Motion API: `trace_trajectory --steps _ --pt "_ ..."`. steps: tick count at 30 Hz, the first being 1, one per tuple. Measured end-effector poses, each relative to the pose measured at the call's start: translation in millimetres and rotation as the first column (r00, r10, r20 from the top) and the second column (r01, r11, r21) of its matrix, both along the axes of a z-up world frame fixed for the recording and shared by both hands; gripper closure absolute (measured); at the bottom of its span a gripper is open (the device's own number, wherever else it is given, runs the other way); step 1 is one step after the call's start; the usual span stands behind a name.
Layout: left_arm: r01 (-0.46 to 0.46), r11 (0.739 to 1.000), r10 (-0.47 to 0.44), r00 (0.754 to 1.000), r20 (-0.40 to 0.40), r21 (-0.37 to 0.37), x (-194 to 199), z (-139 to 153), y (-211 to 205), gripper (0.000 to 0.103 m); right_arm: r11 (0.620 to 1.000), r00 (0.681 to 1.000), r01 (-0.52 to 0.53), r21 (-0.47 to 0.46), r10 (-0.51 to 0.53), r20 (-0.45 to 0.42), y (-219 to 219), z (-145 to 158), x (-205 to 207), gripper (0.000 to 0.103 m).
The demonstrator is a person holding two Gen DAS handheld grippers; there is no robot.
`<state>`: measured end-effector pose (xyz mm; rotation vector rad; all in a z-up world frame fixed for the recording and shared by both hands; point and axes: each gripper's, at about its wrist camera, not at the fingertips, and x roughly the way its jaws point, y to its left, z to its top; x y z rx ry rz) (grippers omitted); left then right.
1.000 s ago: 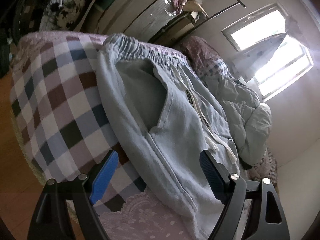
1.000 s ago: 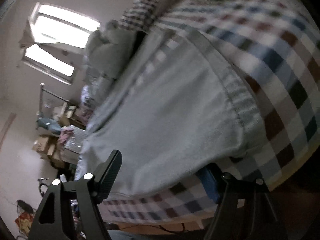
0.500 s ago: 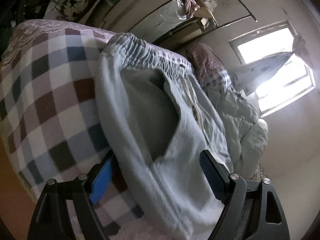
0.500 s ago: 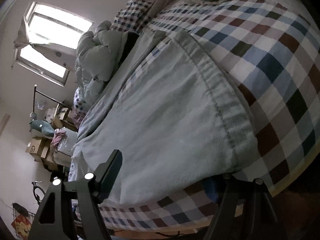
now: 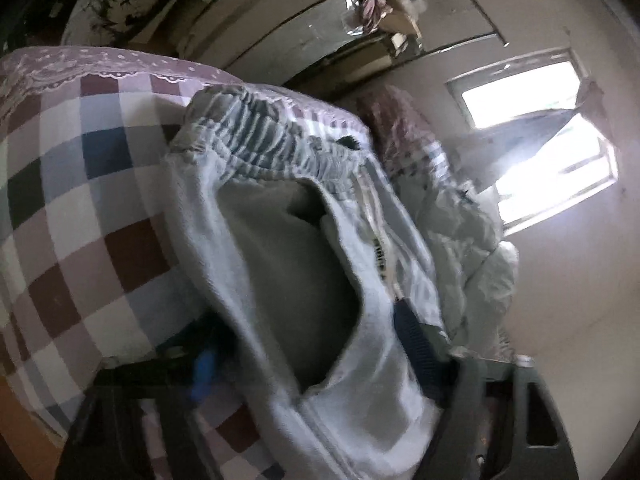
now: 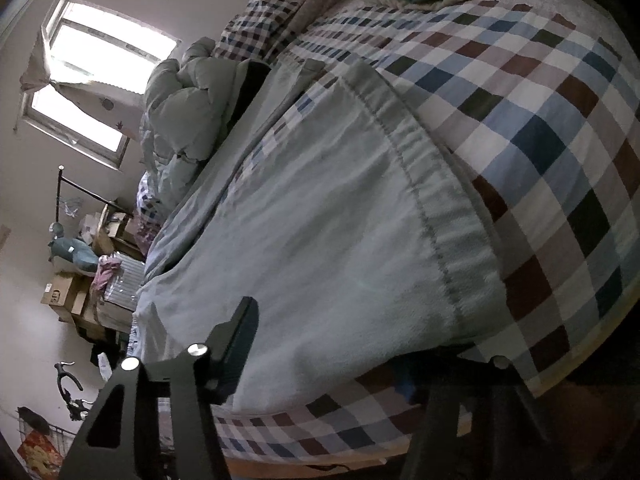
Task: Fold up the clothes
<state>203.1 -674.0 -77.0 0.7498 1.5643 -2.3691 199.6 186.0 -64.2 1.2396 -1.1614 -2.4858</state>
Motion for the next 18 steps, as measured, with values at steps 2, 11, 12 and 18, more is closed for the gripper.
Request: trace_trajectory --steps 2,11,12,18 --pt "-0.026 1.0 0.027 0.998 0.063 -0.011 -0.1 -1.7 -3.2 0.094 1.0 1.0 -0.003 0.009 0.003 0.002 0.8 -0.2 -0.1 0.048" --pt "-0.112 0.994 0.112 0.993 -0.032 -0.008 25.0 13.5 3.3 0.099 0.998 1.0 -0.017 0.062 0.018 -0.018 4.9 16.6 -1.4 0.096" --pt "-0.113 0.994 0.112 0.993 -0.037 -0.015 28.0 17.7 3.9 0.1 0.997 0.999 -0.022 0.07 0.024 -0.028 4.4 21.5 -1.0 0.096" --pt "-0.128 0.991 0.124 0.988 -0.089 -0.042 47.0 48.1 11.6 0.101 0.992 0.995 -0.047 0.119 0.057 -0.084 1.6 52.2 2.4 0.098"
